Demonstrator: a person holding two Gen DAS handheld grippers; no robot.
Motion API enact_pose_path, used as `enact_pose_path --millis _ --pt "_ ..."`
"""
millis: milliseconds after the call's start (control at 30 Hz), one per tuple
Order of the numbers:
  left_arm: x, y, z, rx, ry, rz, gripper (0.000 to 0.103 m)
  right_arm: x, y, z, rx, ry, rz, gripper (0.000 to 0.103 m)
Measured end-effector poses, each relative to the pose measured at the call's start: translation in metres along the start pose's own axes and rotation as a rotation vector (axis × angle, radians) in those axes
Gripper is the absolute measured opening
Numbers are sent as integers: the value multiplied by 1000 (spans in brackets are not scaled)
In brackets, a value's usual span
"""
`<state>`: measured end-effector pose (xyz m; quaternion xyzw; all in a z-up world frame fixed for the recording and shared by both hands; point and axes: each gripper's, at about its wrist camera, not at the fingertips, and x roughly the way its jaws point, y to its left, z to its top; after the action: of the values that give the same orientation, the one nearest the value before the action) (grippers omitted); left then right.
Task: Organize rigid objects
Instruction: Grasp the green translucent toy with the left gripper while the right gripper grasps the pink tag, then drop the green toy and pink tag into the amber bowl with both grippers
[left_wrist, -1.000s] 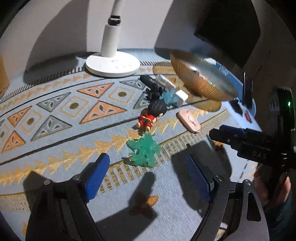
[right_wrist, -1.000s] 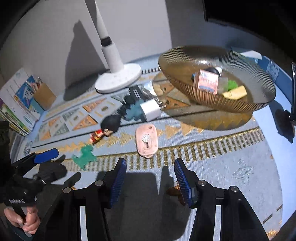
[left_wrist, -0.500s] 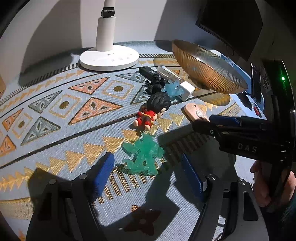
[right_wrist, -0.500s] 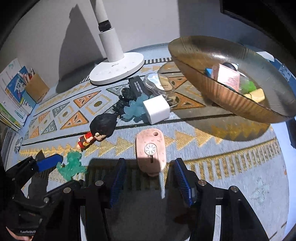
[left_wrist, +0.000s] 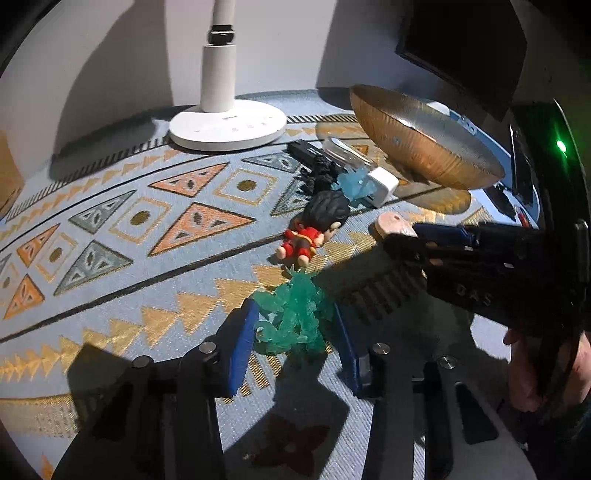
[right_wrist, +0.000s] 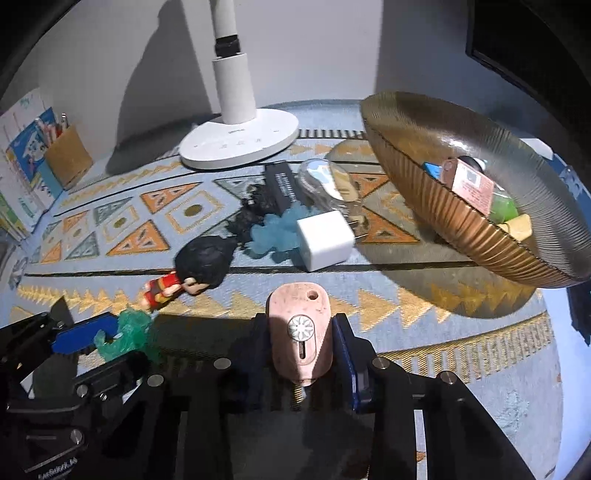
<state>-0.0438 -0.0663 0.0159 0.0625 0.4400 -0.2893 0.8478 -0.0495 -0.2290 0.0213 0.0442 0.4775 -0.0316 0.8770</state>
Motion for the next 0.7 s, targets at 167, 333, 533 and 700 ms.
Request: enact_pose_path --millis 167,333,533,700 --pt "-19 11 -5 -47 -38 3 38 -30 9 -13 -49 -45 41 34" --pt "-32 19 -13 -77 -61 9 38 -53 13 -35 -96 -47 46 34" --pt "-30 28 -22 -130 -69 -16 38 -50 8 -65 -98 7 29 34" --pt "-32 29 -24 -135 -87 -24 38 -46 4 -73 -80 19 33 35"
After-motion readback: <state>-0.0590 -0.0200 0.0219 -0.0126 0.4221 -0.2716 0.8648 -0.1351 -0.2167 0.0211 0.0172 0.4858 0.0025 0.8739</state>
